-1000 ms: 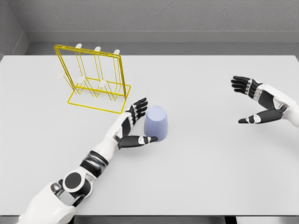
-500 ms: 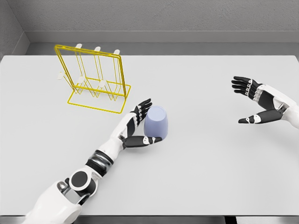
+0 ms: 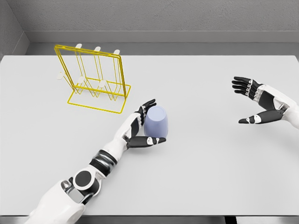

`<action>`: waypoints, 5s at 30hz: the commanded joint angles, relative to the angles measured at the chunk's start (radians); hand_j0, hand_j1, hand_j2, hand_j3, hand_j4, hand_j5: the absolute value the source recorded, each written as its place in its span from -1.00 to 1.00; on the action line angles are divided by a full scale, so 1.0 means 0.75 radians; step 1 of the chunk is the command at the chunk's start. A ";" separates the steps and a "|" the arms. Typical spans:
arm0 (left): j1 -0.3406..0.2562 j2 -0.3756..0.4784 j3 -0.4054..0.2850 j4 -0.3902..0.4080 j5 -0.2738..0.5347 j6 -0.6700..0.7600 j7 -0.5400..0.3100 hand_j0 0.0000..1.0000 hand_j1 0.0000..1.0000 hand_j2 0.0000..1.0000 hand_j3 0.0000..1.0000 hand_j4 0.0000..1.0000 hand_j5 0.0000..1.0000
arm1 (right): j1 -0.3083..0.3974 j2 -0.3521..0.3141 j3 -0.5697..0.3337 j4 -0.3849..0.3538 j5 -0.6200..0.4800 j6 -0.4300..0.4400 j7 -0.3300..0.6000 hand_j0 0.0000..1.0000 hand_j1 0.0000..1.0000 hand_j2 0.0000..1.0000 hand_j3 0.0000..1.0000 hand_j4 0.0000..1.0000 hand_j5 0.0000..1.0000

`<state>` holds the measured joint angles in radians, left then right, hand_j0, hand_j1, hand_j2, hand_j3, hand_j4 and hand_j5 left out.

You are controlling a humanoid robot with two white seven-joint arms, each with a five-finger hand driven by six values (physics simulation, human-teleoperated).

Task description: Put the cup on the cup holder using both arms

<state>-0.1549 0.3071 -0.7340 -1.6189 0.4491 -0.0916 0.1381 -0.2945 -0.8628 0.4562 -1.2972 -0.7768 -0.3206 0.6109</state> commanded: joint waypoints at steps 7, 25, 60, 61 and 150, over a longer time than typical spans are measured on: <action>0.000 -0.011 -0.001 0.013 -0.002 0.002 0.000 1.00 1.00 1.00 1.00 1.00 1.00 | 0.012 0.003 -0.001 -0.003 -0.011 0.006 0.000 1.00 1.00 1.00 1.00 1.00 1.00; 0.002 -0.031 0.001 0.025 -0.067 0.012 0.000 0.13 0.13 0.13 0.13 0.13 0.13 | 0.002 0.003 -0.001 0.011 -0.011 0.006 0.000 1.00 1.00 1.00 1.00 1.00 1.00; -0.166 0.214 0.011 -0.192 0.172 -0.043 0.002 0.06 0.06 0.06 0.06 0.06 0.06 | 0.002 0.003 -0.001 0.009 -0.009 0.006 0.000 1.00 1.00 1.00 1.00 1.00 1.00; -0.172 0.216 0.011 -0.194 0.180 -0.046 0.000 0.06 0.06 0.06 0.06 0.06 0.06 | 0.002 0.003 -0.001 0.009 -0.009 0.006 0.000 1.00 1.00 1.00 1.00 1.00 1.00; -0.409 0.576 0.019 -0.190 0.731 -0.287 0.000 0.07 0.07 0.07 0.07 0.07 0.07 | -0.008 0.005 0.030 0.011 -0.009 0.006 0.000 1.00 1.00 1.00 1.00 1.00 1.00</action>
<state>-0.4617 0.7367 -0.7206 -1.7609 0.9975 -0.3102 0.1376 -0.3007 -0.8576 0.4790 -1.2887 -0.7774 -0.3166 0.6109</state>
